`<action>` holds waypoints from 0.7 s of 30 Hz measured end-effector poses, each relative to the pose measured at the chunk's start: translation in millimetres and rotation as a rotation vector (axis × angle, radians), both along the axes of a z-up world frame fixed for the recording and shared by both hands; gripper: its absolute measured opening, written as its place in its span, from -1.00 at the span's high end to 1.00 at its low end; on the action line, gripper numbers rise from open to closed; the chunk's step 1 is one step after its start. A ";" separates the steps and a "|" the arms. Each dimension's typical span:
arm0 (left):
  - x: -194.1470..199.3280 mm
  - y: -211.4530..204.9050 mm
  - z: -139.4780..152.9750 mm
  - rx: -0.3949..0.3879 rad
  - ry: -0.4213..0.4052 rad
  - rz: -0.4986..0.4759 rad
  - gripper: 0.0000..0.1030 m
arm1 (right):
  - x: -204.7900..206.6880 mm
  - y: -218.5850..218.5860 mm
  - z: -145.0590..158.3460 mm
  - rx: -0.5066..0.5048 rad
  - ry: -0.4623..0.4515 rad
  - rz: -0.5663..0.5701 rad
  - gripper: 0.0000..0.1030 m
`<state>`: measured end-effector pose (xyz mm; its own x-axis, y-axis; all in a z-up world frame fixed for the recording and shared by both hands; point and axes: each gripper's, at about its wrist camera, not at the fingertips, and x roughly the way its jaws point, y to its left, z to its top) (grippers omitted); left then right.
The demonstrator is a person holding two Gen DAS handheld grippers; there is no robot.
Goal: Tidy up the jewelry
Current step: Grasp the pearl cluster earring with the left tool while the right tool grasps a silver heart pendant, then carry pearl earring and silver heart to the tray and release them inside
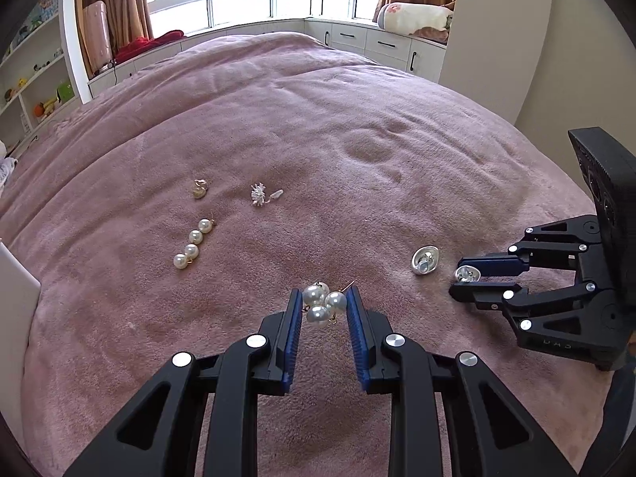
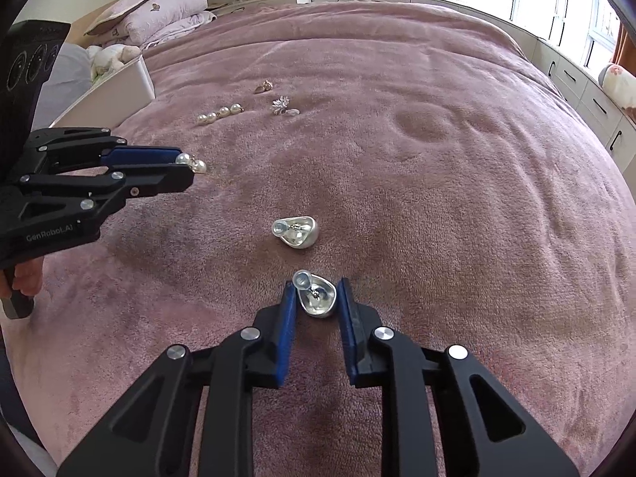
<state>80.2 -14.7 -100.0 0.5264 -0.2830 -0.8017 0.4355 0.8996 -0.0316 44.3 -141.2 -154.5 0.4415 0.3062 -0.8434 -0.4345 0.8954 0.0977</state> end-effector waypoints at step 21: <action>-20.1 88.4 62.9 0.027 -0.093 0.127 0.47 | -3.5 25.6 56.2 0.031 -0.091 0.040 0.59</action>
